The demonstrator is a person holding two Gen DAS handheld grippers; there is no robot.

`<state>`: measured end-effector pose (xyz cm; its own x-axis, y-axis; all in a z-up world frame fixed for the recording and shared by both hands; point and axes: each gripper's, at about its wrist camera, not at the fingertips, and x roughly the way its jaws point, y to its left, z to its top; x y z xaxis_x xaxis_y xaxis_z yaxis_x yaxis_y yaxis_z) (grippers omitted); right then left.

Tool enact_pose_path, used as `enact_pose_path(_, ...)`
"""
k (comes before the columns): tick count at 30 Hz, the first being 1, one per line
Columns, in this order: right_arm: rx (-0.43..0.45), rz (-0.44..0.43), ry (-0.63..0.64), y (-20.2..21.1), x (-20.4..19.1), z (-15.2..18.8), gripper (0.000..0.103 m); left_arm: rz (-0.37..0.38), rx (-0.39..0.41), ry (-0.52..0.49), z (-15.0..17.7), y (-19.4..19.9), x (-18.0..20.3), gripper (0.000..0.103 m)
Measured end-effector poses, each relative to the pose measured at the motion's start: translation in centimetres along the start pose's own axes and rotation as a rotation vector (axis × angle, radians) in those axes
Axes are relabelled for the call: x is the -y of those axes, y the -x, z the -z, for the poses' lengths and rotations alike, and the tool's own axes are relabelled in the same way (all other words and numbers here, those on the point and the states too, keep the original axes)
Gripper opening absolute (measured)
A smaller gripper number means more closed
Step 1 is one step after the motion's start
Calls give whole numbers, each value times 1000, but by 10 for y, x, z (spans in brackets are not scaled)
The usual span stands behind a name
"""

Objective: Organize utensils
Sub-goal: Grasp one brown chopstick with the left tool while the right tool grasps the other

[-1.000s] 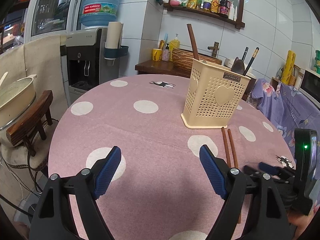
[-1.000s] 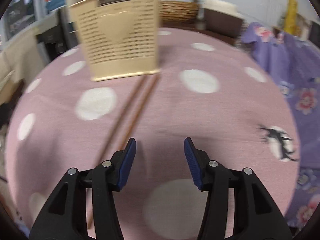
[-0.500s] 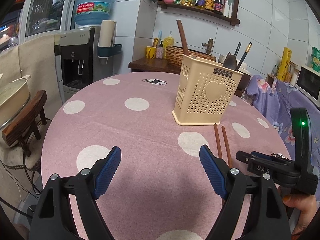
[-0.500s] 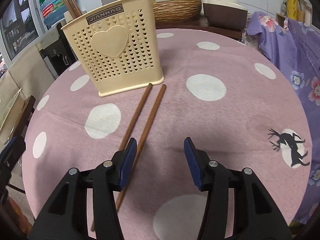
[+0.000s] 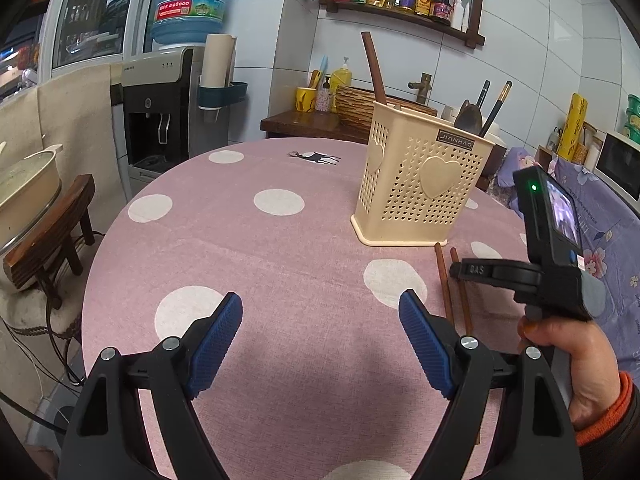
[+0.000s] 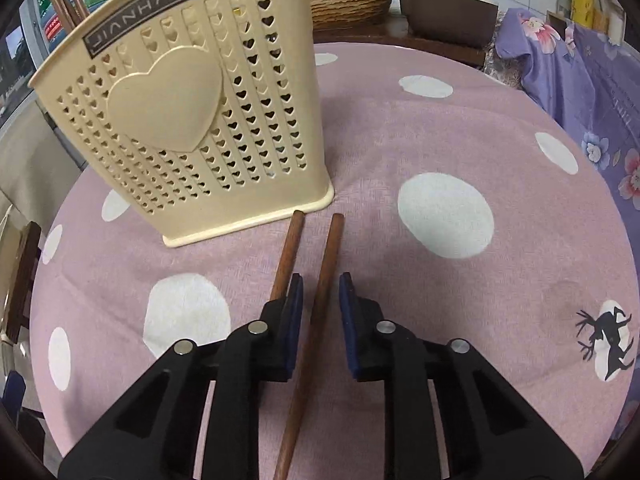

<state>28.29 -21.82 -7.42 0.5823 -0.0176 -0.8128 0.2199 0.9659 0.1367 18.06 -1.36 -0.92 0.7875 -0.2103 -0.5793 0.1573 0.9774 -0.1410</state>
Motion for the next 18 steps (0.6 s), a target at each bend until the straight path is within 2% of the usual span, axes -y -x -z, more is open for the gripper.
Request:
enact_pose_path(3, 1, 8, -1, -4, 0, -5, 10, 8, -10, -13, 1, -3, 3, 80)
enact_pose_path(9, -34, -79, -47, 1, 15, -1, 7, 71, -64, -44, 1, -13, 15, 80)
enact_pose_path(13, -11, -100, -61, 14, 30, 5, 7, 128, -120, -58, -3, -27, 27, 79)
enact_pose_path(18, 42, -123, -100, 38, 51, 9, 7, 204, -210, -73, -9, -50, 49, 66)
